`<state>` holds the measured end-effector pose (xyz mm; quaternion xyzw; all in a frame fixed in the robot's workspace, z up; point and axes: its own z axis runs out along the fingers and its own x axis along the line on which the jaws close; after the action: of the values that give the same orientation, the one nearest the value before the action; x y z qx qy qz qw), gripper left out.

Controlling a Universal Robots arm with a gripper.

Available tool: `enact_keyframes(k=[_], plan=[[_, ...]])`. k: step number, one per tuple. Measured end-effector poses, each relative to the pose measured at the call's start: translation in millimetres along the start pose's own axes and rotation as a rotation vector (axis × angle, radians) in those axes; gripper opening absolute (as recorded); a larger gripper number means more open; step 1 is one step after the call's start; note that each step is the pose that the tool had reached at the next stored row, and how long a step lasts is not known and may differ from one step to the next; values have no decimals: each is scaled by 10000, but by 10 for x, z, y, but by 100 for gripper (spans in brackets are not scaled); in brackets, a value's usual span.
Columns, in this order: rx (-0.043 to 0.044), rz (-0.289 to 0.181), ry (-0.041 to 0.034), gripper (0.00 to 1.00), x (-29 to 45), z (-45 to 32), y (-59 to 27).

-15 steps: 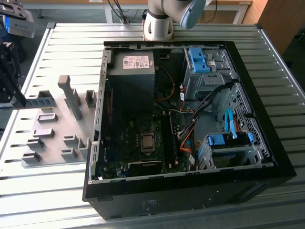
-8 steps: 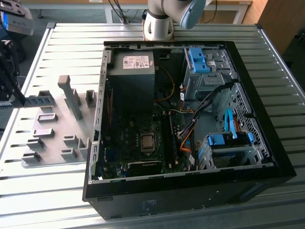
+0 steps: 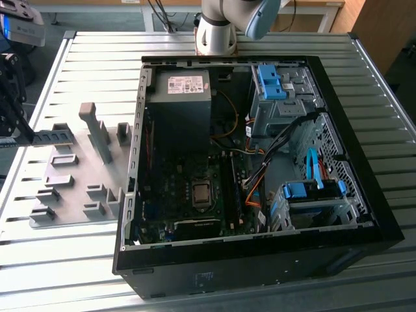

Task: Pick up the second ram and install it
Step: 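Pick up the second ram and move it above second insertion slot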

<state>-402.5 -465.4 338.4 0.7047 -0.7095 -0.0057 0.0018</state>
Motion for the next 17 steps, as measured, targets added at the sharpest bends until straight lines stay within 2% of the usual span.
enact_keyframes(k=[4,5,17], plan=[[-1,0,0,14,0,-12,0],[0,0,0,14,0,-38,1],[-1,-2,-29,14,0,-39,-31]])
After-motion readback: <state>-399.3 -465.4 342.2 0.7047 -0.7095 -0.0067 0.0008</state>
